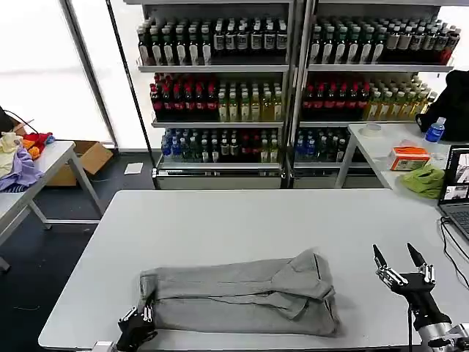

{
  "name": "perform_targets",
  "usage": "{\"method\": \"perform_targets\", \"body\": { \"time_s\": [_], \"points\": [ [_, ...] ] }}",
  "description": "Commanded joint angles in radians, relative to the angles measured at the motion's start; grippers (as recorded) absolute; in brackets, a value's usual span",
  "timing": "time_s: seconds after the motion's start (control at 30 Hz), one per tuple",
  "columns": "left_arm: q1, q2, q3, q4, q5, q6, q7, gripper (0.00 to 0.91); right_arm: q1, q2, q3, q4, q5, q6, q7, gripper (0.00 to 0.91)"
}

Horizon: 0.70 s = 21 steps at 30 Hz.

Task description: Fold and organize the clothes.

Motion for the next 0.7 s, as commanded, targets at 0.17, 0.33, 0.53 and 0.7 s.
{"method": "perform_targets", "body": {
  "time_s": [0.17, 0.33, 0.53, 0.7],
  "points": [
    [-0.026, 0.083, -0.267, -0.081, -0.12, 0.033, 0.041, 0.0, 0.011, -0.011, 0.001, -0.007, 0.022, -0.012, 0.011, 0.907],
    [-0.033, 0.171, -0.451, 0.02, -0.19, 0.047, 0.107, 0.0, 0.015, -0.016, -0.004, -0.007, 0.02, -0.013, 0.009, 0.907],
    [-0.06, 0.251, -0.541, 0.091, -0.212, 0.065, 0.122, 0.0, 0.018, -0.019, -0.013, -0.015, 0.019, -0.011, 0.008, 0.907],
    [-0.09, 0.246, -0.549, 0.036, -0.281, 0.125, 0.101, 0.0, 0.017, -0.016, -0.015, -0.007, 0.018, -0.012, 0.007, 0.907]
  ]
}}
